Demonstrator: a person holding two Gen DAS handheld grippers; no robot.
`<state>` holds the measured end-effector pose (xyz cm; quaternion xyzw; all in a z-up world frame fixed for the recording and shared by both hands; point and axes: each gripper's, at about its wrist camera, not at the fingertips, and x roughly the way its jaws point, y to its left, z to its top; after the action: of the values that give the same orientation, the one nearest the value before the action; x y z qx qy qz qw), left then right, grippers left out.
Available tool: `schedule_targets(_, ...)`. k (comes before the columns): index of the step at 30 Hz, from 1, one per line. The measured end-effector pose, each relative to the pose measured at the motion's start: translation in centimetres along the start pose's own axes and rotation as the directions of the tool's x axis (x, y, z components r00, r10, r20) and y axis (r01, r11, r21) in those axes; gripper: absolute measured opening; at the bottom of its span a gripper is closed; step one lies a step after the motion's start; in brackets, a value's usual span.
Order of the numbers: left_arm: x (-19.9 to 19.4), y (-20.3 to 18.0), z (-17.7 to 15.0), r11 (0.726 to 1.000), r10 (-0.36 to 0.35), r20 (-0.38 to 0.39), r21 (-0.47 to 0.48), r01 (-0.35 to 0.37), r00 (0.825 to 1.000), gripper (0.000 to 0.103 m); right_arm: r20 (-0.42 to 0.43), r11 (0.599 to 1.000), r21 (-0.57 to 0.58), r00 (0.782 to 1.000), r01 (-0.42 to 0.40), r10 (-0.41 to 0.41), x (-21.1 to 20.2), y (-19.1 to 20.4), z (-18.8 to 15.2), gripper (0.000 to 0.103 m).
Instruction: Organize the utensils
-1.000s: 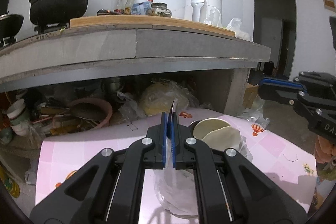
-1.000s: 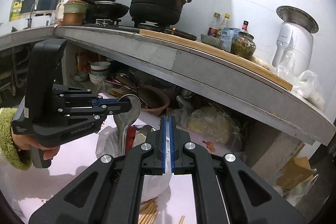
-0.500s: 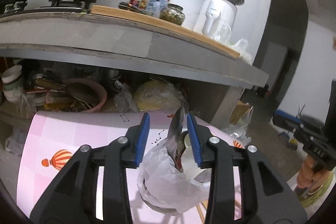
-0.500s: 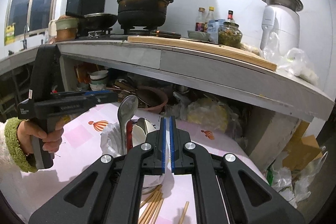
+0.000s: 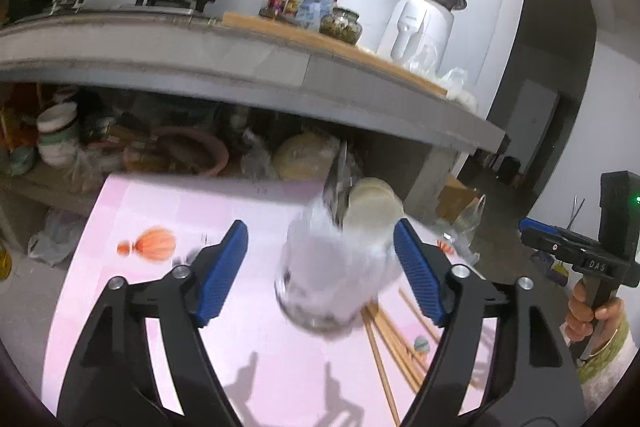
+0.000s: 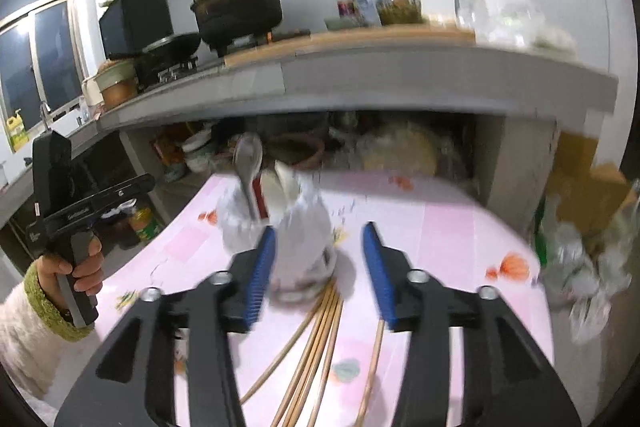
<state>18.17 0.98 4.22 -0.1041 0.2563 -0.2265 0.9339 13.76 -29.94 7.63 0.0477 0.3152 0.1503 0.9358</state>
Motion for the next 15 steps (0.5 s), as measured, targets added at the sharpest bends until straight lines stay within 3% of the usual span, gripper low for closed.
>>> schedule_targets(2,-0.3,-0.3,-1.8,1.0,0.025,-0.036,0.0,-0.025,0.999,0.078,-0.039,1.0,0.004,0.999,0.021,-0.021,0.0,0.3,-1.7,0.065)
schedule_targets(7,0.3,-1.2,-6.4,0.996,0.091,-0.14,0.02,-0.089,0.986,0.084,-0.156,0.996,0.042,0.985,0.083,-0.076,0.7,0.7,-6.4,0.079)
schedule_targets(10,2.1,-1.6,-9.9,0.989,0.149,-0.25,0.035,-0.145,0.957,0.084,-0.221,0.99,0.074,0.97,0.119,-0.1,1.4,0.5,-8.9,0.081)
schedule_targets(15,4.5,-1.9,-14.1,0.982,0.189,-0.38,0.062,-0.179,0.905,0.084,-0.324,0.976,0.113,0.935,0.188,-0.143,2.2,-0.1,-12.2,0.082)
